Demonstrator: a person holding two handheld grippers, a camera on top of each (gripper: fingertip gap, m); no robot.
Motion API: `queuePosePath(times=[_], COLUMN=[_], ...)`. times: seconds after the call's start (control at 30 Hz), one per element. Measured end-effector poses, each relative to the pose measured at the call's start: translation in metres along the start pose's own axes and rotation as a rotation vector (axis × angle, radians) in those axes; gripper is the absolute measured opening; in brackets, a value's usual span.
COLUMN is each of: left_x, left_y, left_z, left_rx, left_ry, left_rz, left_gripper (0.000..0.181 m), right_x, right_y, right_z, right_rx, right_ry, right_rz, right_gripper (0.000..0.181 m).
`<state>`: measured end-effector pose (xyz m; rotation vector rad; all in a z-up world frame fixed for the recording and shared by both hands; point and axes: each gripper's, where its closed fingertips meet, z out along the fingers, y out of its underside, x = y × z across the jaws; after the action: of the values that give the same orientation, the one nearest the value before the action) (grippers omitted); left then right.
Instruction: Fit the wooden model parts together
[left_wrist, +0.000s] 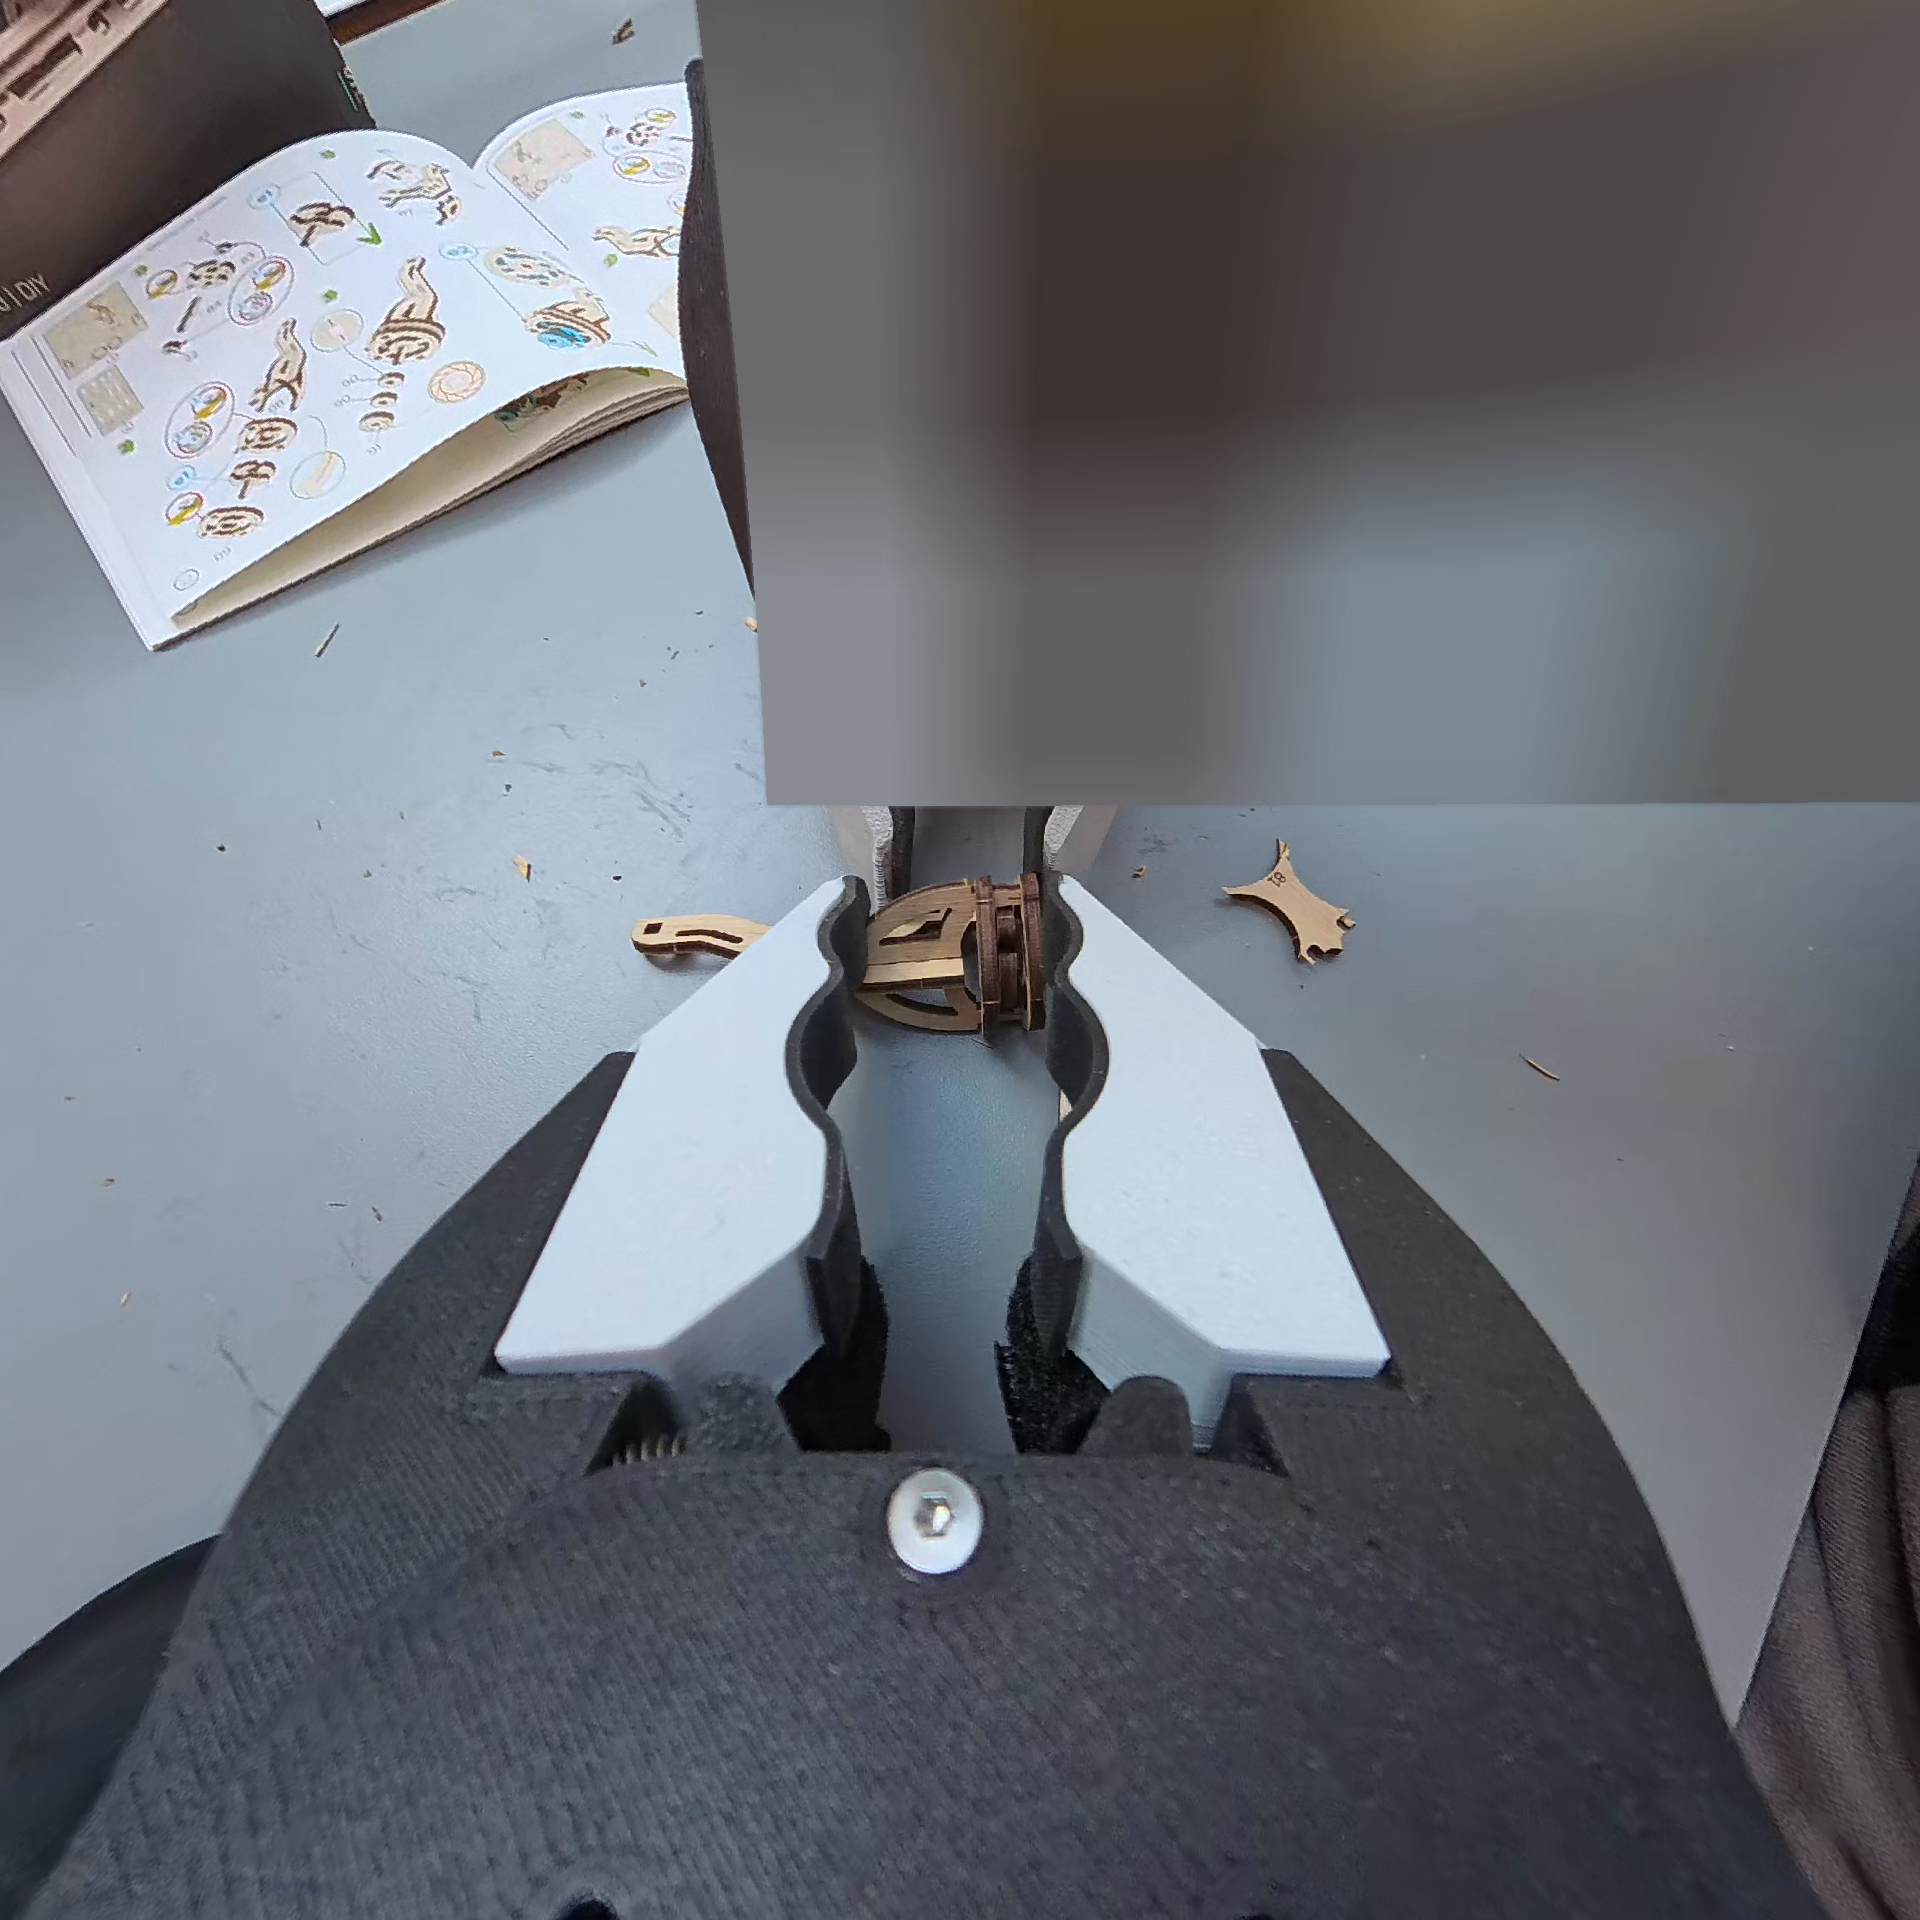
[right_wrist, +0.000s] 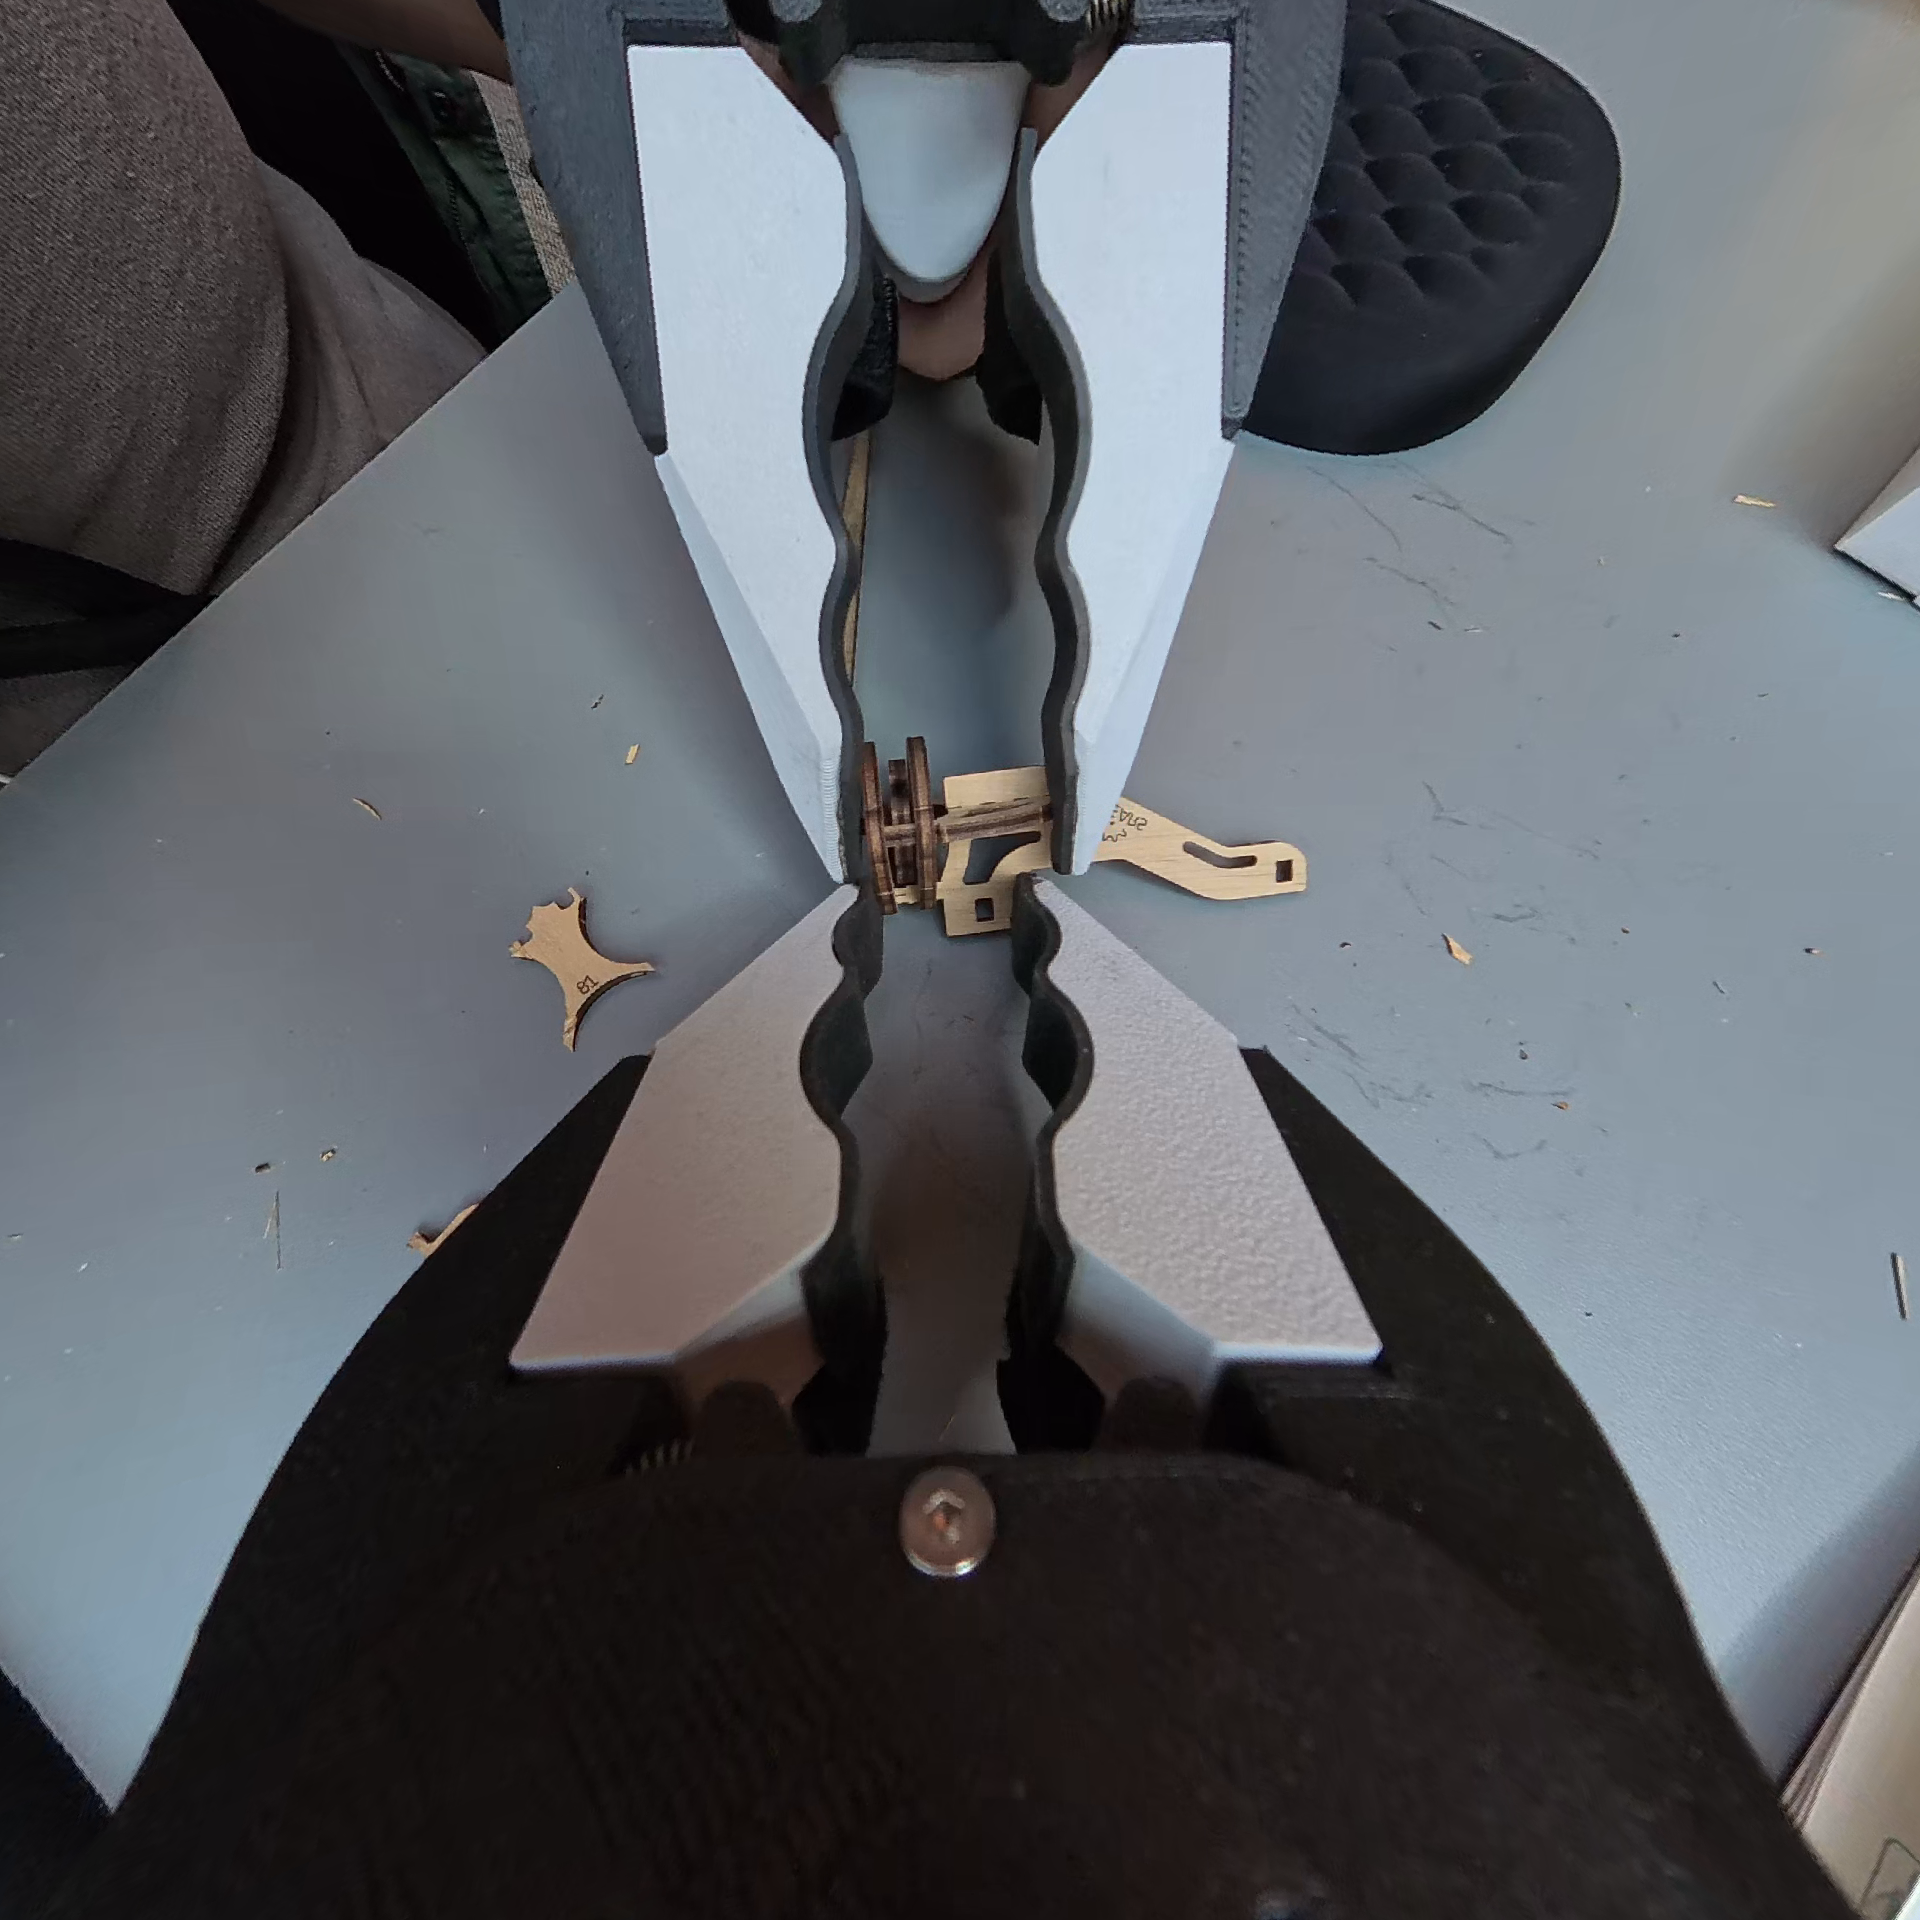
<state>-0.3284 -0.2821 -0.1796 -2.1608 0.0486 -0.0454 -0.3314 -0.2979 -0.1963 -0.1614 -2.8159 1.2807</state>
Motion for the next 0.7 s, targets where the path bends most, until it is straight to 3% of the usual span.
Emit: queuePosePath(times=[0.7], left_x=[0.0017], left_y=[-0.0017], left_z=[-0.0004], left_rx=[0.013], left_ry=[0.006], left_rz=[-0.021], left_gripper=[0.029], right_x=[-0.0001], right_y=[-0.0006], right_z=[0.0001], right_rx=[0.006], right_ry=[0.004], right_rz=[-0.025], right_gripper=[0.024])
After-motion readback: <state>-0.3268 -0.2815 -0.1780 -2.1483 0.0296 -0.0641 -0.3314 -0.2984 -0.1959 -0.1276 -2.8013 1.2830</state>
